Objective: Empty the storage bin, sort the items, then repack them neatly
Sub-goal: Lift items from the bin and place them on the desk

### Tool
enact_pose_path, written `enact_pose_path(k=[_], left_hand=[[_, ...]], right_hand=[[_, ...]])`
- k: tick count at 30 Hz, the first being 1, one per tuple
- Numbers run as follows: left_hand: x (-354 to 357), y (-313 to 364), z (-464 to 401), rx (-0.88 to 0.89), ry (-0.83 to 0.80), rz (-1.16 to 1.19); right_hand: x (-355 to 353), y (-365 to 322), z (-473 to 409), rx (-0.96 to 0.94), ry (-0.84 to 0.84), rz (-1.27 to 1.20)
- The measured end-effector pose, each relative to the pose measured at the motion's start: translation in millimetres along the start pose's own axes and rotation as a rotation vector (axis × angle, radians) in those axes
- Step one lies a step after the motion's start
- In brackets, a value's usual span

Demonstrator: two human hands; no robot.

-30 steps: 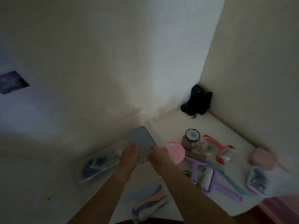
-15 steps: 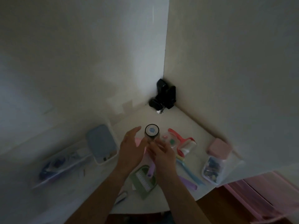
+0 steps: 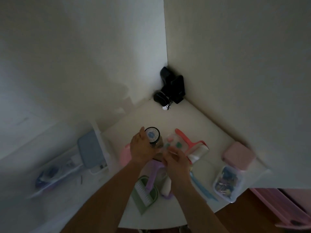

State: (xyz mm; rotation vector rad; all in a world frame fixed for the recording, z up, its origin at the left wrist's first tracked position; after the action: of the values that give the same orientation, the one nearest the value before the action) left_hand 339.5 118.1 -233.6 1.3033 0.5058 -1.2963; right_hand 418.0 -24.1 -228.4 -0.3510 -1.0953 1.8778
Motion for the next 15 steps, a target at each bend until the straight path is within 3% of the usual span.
enact_pose_path(k=[6,10,12,15], left_hand=[[0,-5,-7,0.017,0.213,0.201],[-61,17,20,0.195,0.37,0.334],[-106,23,39,0.285,0.401,0.383],[-178,9,77,0.378,0.454,0.381]], right_hand=[[0,-6,-28,-0.073,0.017,0.19],[11,-46,-18,-0.193,-0.019,0.174],[32,-85,0,-0.279,-0.089,0.207],[88,-130,47,-0.366,-0.32,0.235]])
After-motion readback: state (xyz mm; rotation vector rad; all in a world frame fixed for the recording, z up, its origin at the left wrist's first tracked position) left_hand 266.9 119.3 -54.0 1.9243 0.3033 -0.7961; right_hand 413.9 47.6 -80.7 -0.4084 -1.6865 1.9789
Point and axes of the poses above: each hand's wrist, its own z-axis away from the middle knuckle, its own x-axis out of the palm, y = z × x, the point moved 5 cm from there along -z, towards the middle knuckle, and after that the axes turned 2 degrees about -y, right-handed, at the moved point
